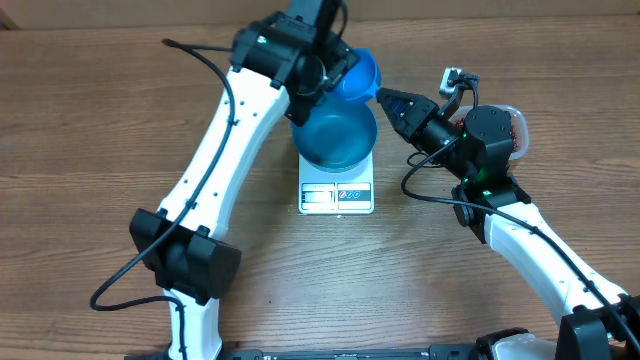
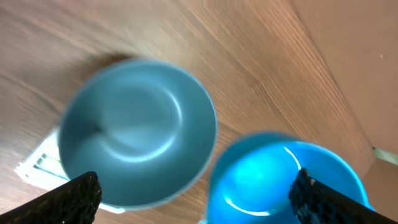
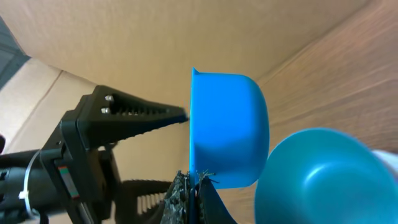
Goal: Scoop item into bowl and weigh 150g on scale
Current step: 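Grasp the scoop handle with the right gripper, release and withdraw left, then carry the scoop with the right gripper over the bean container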
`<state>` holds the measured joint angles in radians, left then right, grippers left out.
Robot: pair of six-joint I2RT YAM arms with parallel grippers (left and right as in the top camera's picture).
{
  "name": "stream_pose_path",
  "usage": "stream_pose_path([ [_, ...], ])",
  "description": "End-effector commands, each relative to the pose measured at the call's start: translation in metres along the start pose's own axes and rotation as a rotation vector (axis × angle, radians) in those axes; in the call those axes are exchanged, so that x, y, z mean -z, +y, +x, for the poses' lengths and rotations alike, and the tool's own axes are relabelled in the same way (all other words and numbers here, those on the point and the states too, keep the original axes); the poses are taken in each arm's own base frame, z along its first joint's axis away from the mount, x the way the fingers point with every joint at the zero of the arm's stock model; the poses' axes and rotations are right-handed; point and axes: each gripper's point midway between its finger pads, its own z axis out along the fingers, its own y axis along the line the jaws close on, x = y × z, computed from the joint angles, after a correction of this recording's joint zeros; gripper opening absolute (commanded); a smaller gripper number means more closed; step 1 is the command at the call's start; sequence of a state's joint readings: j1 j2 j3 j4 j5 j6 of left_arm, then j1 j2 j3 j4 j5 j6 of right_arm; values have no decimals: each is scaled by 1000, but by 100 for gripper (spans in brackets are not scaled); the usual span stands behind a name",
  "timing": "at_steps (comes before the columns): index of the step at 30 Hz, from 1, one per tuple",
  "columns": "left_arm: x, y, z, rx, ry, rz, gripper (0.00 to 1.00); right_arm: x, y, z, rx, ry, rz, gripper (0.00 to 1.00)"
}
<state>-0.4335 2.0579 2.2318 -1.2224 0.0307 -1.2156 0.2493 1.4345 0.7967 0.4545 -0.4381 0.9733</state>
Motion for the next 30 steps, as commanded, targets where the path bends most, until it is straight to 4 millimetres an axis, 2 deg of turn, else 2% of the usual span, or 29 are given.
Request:
stream_pose_path([
  [1,45,2,-39,-179,-115,48,100,0,3,-15,77,-65,15,4],
  [5,65,23,-71,-379,-188,-14,100,3,-2,-24,124,-86,32,4],
  [9,72,47,-88,-632,-175,-96,100,7,-13,-33,172,-108,72,4],
  [14,73,73,-96,-805,-118,-179,100,12,-25,-42,179,-125,118,4],
  [19,75,82,-102,-842,-105,-199,100,15,-34,-52,198,-99,213,4],
  [22,73,82,-101,-842,-101,-200,100,16,-29,-63,229,-77,294,4],
  [26,73,82,-101,-843,-101,-200,100,27,-13,-88,285,-90,420,4],
  [29,73,82,-101,-843,-100,-200,100,42,0,-108,323,-117,526,4],
  [30,73,82,-101,-843,-100,-200,100,55,6,-120,347,-138,605,4],
])
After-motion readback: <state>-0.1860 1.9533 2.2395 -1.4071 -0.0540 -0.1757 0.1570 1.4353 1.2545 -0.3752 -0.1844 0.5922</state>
